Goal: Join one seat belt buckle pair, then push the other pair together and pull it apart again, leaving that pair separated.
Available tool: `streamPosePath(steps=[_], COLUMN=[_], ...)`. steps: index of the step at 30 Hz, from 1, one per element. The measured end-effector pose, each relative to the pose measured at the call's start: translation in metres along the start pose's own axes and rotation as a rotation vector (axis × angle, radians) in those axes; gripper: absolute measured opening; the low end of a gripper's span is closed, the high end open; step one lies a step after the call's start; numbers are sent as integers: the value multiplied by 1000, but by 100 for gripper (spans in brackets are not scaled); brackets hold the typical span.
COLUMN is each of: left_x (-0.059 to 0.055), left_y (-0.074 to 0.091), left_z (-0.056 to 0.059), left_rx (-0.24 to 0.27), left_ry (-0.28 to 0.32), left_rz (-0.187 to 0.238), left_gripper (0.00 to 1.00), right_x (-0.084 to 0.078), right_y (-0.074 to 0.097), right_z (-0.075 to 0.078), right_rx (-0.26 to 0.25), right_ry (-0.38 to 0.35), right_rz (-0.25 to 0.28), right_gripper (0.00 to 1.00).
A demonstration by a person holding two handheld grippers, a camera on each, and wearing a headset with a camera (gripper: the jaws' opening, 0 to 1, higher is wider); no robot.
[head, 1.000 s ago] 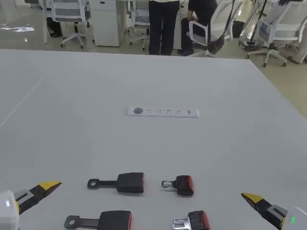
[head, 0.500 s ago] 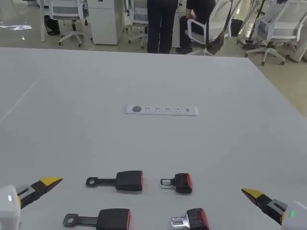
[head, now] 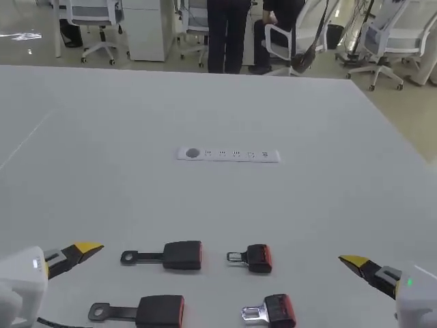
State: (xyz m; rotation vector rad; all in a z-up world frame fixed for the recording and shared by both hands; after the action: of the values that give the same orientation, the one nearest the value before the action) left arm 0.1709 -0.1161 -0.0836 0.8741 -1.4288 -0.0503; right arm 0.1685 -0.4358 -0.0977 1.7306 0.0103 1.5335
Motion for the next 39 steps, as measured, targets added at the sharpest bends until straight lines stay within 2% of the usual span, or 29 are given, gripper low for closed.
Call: streamPosePath(steps=[7, 14, 18, 20, 25, 27, 30, 36, 39], left_x=[1, 3, -4, -11, -12, -14, -14, -24, -27], left_y=[-10, -23, -29, -32, -40, -42, -46, -54, -58], left_z=[4, 6, 5, 1, 0, 0, 2, 5, 5], left_rx=[-51, -106, -136, -156, -198, -215, -247, -306, -326], left_ry=[-40, -77, -100, -107, -145, -165, -198, -230, -256], left_rz=[-41, -88, -118, -137, -183, -206, -232, -308, -331], left_gripper=[92, 85, 81, 77, 71, 67, 60, 51, 48], right_x=[-2, -4, -5, -5, -8, -8, -11, -14, -15], right_y=[-7, -12, -16, -18, -22, -23, -27, -33, -36], right_z=[3, 3, 1, 0, 2, 3, 3, 1, 0], right_rx=[51, 98, 122, 133, 162, 167, 190, 233, 246], right_ry=[45, 82, 95, 106, 137, 182, 198, 239, 254], right_rz=[-42, -75, -91, -103, -127, -129, -143, -164, -170], right_gripper=[94, 88, 83, 81, 75, 73, 68, 57, 54])
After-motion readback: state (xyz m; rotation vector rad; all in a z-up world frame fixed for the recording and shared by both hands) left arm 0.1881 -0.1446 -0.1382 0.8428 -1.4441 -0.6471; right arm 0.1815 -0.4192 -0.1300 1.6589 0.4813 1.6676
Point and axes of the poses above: the centre of the closed fingertips' face, and the gripper's own axes: y roughly backward along the fingers, z roughly to its right, x roughly out of its top, the point moved 4 cm from there along y, roughly backward along the fingers, and after that the axes turned 3 degrees about -y, right-handed, at the moved point
